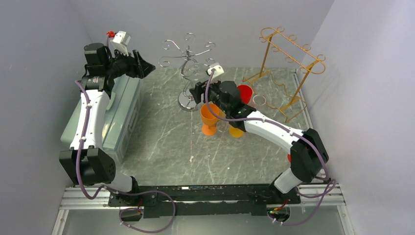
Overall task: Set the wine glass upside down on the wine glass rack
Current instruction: Turn the wine glass upside down at the wine rack.
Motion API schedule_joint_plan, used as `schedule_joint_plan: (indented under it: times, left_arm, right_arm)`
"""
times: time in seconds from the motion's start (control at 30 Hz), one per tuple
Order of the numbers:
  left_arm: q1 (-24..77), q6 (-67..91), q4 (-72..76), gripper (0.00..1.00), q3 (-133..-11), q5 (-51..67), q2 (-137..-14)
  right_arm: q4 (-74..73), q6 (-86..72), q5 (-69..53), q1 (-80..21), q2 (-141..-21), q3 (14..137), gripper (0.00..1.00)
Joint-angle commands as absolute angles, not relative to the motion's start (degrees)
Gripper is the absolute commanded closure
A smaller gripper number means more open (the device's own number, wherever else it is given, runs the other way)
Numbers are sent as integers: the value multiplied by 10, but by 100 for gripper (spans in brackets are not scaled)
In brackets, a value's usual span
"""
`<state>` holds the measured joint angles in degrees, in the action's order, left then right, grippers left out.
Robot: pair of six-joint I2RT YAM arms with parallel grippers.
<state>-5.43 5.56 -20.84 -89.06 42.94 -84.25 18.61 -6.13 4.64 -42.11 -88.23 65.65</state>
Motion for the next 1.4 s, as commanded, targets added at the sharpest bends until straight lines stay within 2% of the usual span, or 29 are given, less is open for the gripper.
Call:
schedule_joint_plan:
  times: [0.0, 0.37, 0.67, 1.0, 1.37]
  left_arm:
    - [-54, 48, -194, 29, -919, 453, -844]
    - [-52, 17, -205, 27, -920, 475, -854]
    - [-48, 7, -208, 34, -919, 492, -873]
    - [-44, -29, -227, 35, -931, 500, -880]
    - [-41, -26, -229, 35, -938, 490, -880]
  right_arm:
    - [277, -79, 23, -417, -894, 706, 100]
    - [275, -77, 10, -414, -945, 748, 100]
    - [278, -78, 3, -413, -976, 780, 100]
    - [277, -90, -40, -415, -1013, 810, 100]
    - [321, -77, -40, -428, -988, 754, 100]
